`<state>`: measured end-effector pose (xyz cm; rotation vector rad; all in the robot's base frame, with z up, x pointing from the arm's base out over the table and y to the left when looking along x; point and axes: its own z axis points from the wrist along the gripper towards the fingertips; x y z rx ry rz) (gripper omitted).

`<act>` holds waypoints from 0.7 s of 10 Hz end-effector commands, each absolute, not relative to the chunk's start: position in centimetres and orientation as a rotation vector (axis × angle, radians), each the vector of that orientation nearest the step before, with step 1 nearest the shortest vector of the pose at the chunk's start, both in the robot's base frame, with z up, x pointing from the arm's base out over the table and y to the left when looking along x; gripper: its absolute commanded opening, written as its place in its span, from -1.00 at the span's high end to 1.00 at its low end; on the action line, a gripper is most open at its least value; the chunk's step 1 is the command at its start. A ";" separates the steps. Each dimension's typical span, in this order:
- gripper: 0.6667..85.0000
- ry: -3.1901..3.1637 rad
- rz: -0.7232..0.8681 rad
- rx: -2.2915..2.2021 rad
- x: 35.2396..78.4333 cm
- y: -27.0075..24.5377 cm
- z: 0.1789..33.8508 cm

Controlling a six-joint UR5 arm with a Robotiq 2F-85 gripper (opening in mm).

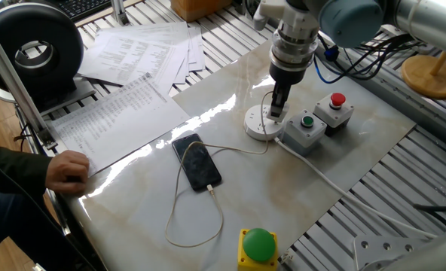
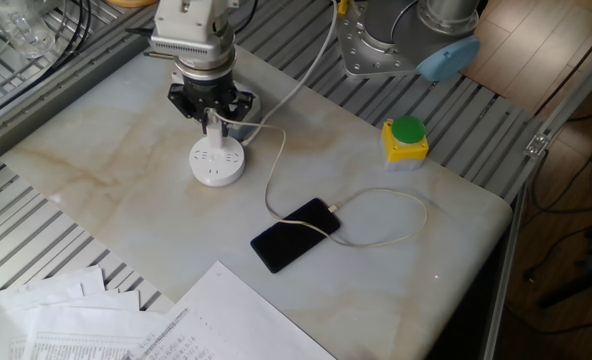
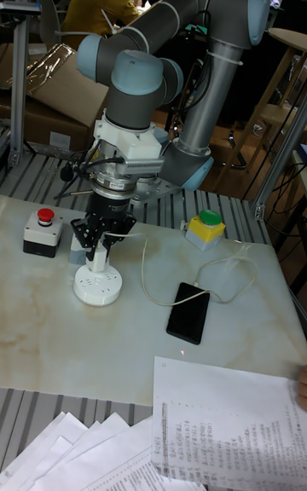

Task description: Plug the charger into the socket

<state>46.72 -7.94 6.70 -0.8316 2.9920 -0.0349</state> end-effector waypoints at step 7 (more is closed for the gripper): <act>0.99 2.983 -0.021 -0.822 46.8 -7.6 6.8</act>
